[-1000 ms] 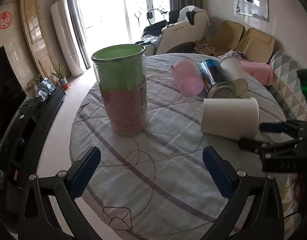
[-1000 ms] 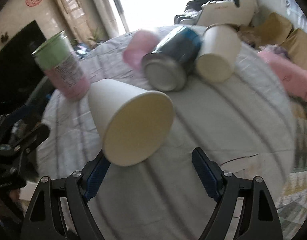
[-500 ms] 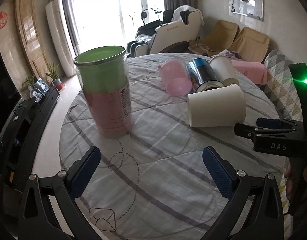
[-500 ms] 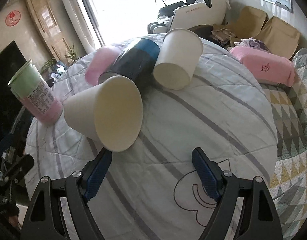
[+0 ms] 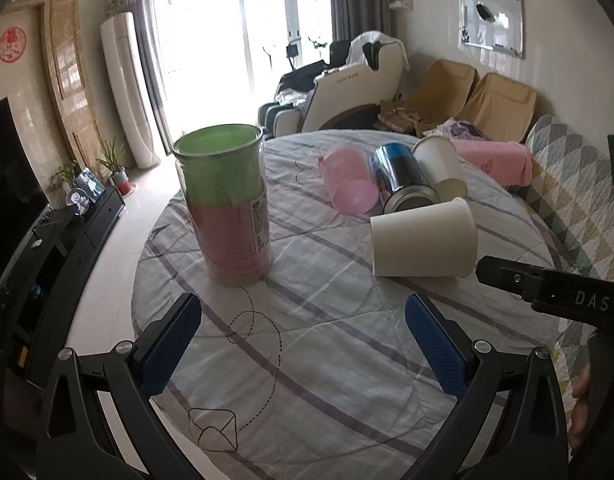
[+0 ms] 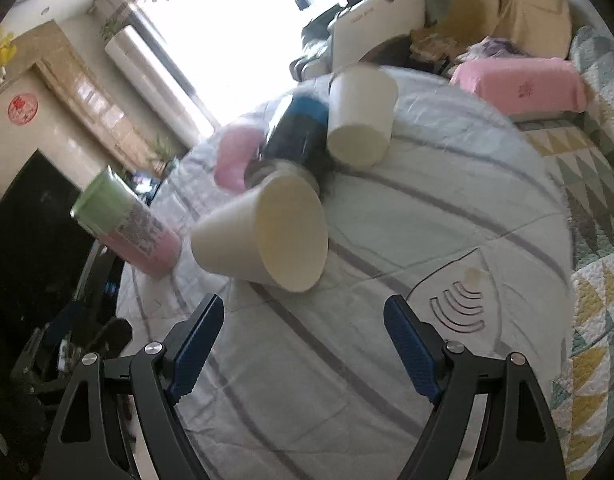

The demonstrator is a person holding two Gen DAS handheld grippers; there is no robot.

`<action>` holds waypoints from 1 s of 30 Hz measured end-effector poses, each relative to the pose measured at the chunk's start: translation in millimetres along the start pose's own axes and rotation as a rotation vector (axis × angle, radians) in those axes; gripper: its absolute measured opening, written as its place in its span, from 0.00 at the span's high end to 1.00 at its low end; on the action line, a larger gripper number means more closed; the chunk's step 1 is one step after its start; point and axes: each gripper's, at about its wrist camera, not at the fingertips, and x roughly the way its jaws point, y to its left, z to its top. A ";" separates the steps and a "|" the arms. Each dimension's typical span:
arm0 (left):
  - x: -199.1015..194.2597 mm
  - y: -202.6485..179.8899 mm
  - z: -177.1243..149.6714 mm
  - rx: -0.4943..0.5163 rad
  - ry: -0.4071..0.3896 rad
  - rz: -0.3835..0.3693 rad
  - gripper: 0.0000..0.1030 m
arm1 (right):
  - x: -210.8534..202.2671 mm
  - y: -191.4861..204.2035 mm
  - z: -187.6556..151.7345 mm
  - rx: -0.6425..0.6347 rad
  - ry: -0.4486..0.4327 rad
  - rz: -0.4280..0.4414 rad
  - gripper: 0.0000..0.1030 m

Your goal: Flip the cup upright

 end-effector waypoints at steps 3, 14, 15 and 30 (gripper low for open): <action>-10.6 -0.2 -0.8 -0.023 -0.026 -0.001 0.00 | -13.8 9.6 1.0 -0.006 -0.032 -0.028 0.19; -47.1 -11.7 -2.5 -0.053 -0.102 -0.031 0.00 | -61.4 12.7 -10.6 0.115 -0.109 0.002 0.19; -49.0 -13.3 -2.1 -0.051 -0.107 -0.032 0.00 | -66.0 15.2 -11.4 0.114 -0.118 0.000 0.19; -77.1 -11.3 -0.3 -0.070 -0.237 0.006 0.00 | -97.3 47.9 -10.4 -0.072 -0.314 -0.070 0.19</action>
